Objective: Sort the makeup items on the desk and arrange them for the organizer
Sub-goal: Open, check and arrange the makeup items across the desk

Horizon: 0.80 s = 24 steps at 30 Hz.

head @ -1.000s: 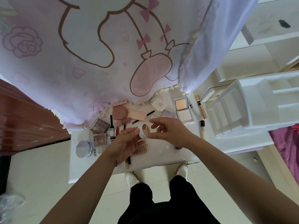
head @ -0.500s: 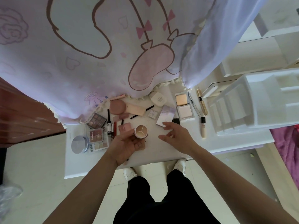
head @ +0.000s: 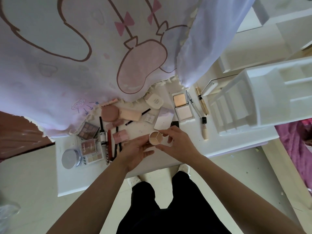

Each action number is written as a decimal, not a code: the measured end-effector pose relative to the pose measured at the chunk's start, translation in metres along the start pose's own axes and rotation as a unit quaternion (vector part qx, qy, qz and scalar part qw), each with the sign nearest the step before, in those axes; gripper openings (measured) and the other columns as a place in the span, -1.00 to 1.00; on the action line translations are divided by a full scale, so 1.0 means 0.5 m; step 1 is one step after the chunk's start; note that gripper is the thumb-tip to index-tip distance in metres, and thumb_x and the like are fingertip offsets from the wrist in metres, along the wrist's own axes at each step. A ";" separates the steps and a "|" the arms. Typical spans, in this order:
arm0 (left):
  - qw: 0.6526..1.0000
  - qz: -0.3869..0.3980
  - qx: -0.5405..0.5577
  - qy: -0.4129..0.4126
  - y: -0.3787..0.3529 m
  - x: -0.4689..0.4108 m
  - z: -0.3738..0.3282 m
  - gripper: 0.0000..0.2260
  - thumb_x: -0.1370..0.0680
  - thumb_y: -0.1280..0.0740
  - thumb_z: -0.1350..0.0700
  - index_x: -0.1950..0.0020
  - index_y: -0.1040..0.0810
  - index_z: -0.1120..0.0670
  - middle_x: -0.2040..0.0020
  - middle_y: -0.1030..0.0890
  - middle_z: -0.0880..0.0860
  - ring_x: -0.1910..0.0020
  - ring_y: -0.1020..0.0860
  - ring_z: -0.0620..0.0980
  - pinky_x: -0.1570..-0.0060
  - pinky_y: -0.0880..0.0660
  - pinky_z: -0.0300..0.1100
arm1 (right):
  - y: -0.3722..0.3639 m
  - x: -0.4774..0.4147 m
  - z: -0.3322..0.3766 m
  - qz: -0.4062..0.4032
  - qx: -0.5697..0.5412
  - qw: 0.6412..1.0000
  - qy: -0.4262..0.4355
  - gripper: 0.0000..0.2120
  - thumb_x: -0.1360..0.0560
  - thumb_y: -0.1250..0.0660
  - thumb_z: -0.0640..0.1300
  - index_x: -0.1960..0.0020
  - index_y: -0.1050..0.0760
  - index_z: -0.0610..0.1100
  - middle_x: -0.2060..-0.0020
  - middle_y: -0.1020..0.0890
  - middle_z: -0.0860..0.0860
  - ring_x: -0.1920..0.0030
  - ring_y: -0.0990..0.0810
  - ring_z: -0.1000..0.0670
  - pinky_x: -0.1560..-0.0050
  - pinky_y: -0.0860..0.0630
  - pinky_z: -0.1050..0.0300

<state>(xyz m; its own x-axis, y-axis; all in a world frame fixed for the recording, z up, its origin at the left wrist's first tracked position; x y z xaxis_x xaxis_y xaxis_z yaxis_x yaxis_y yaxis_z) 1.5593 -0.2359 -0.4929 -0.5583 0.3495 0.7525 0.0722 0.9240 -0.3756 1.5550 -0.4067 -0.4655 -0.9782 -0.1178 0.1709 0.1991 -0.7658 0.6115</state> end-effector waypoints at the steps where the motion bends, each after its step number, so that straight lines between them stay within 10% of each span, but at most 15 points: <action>1: 1.000 0.002 -0.015 0.000 -0.006 -0.004 0.000 -0.73 -0.68 -0.15 0.16 -0.20 -0.62 0.15 -0.11 -0.69 0.06 -0.02 -0.60 -0.06 0.03 -0.48 -0.11 | 0.005 0.002 -0.005 -0.005 0.003 1.000 -0.001 -0.44 -0.34 -0.58 0.09 -0.30 -0.58 -0.01 0.05 -0.48 0.20 0.24 -0.51 0.14 0.09 -0.49 0.33; 8: 0.981 -0.018 -0.193 -0.005 -0.052 -0.048 -0.002 -0.76 -0.68 -0.19 0.08 -0.20 -0.63 0.06 -0.14 -0.66 0.04 -0.07 -0.55 -0.03 0.03 -0.45 -0.12 | 0.056 0.021 -0.050 -0.051 0.017 0.998 -0.045 -0.47 -0.33 -0.59 0.06 -0.25 -0.60 -0.07 0.07 -0.53 0.07 0.25 -0.53 0.12 0.06 -0.52 0.24; 12: 0.812 -0.066 -0.572 -0.099 -0.045 -0.080 0.011 -0.63 -0.69 -0.18 0.05 -0.47 -0.42 0.13 -0.45 -0.39 0.12 -0.41 -0.36 0.07 -0.44 -0.25 -0.08 | 0.088 0.044 -0.134 -0.142 0.029 0.975 -0.169 -0.52 -0.38 -0.56 0.08 -0.24 -0.58 -0.05 0.00 -0.53 0.06 0.29 -0.56 0.14 0.03 -0.52 0.20; 15: 0.758 -0.057 -0.640 -0.108 -0.045 -0.088 0.027 -0.59 -0.69 -0.15 0.06 -0.51 -0.33 0.18 -0.53 -0.26 0.13 -0.47 -0.24 0.12 -0.46 -0.12 -0.14 | 0.096 0.059 -0.177 -0.160 0.060 0.960 -0.220 -0.54 -0.40 -0.54 0.04 -0.23 -0.58 -0.10 -0.04 -0.54 -0.02 0.18 -0.61 -0.03 -0.04 -0.53 0.11; 24: 0.753 -0.049 -0.645 -0.117 -0.028 -0.090 0.031 -0.59 -0.67 -0.19 0.14 -0.52 -0.33 0.17 -0.56 -0.24 0.06 -0.49 -0.23 0.08 -0.47 -0.12 -0.15 | 0.086 0.055 -0.215 -0.105 0.101 0.960 -0.240 -0.76 -0.47 -0.46 -0.02 -0.12 -0.56 0.01 0.00 -0.48 0.03 0.12 -0.61 -0.10 -0.09 -0.57 -0.03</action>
<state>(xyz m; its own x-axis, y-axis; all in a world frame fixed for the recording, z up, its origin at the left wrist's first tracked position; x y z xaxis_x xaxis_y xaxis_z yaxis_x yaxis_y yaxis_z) 1.5705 -0.2670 -0.5301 -0.7336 0.3718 0.5688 0.6793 0.3789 0.6285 1.5304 -0.5111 -0.5174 -0.8679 0.3672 0.3345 0.0555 -0.5975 0.7999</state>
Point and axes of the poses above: each hand's wrist, its own x-axis away from the middle knuckle, its own y-axis out of the back of the hand, z = x × y, the point moved 5 cm from there along -x, towards the middle knuckle
